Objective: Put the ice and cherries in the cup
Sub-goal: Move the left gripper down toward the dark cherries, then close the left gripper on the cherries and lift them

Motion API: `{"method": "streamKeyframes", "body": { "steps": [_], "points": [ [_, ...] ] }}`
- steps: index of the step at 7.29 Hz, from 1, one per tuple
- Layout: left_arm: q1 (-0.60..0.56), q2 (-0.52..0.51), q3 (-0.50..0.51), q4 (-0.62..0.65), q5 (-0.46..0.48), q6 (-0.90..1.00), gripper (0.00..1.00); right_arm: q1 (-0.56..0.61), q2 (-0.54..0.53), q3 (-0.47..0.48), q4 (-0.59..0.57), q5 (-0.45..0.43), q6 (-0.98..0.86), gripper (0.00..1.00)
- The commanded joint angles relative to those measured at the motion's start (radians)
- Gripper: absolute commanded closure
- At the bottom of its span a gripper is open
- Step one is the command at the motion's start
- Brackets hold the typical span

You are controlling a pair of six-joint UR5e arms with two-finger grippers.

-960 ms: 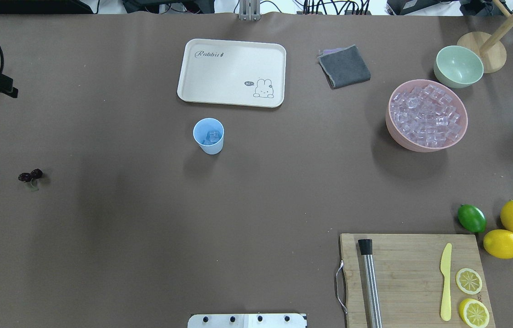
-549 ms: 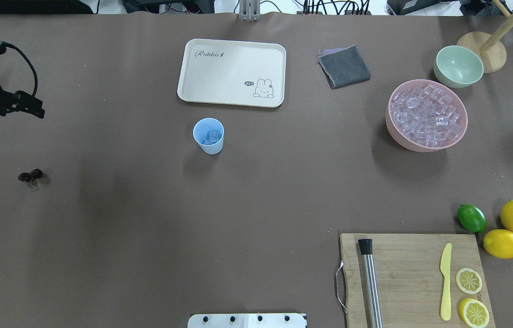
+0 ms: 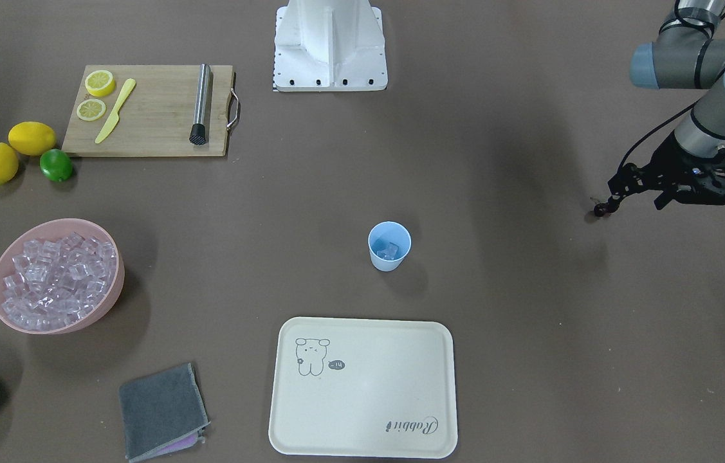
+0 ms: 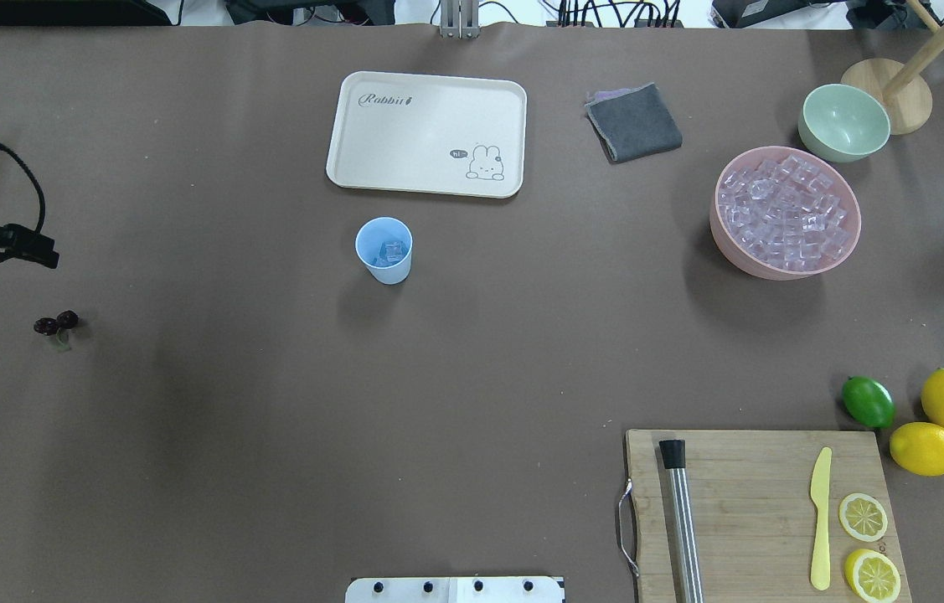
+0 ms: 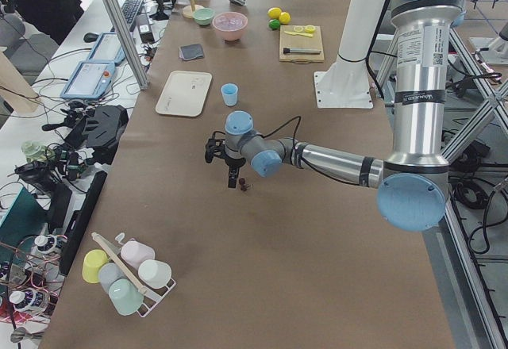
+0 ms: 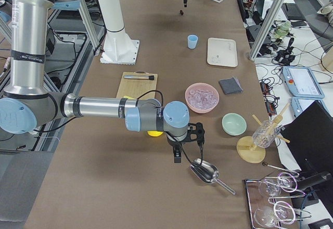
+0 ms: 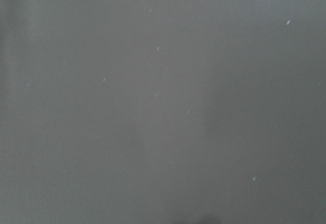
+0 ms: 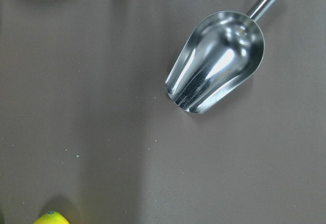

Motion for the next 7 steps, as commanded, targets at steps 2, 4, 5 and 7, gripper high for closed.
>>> {"method": "streamKeyframes", "body": {
  "steps": [2, 4, 5, 7],
  "points": [
    [0.068, 0.002, 0.062, -0.108, 0.055, -0.149, 0.02, -0.006, 0.001, 0.001, 0.003, -0.002, -0.003, 0.01],
    [0.089, -0.016, 0.093, -0.119, 0.063, -0.149, 0.02, -0.006, -0.001, 0.001, 0.003, 0.000, -0.003, 0.00],
    [0.097, -0.016, 0.091, -0.122, 0.066, -0.149, 0.02, -0.006, -0.001, 0.000, 0.003, -0.002, -0.003, 0.01],
    [0.112, -0.014, 0.100, -0.128, 0.107, -0.148, 0.14, -0.006, -0.004, 0.000, 0.003, -0.002, -0.003, 0.01]
  ]
}}
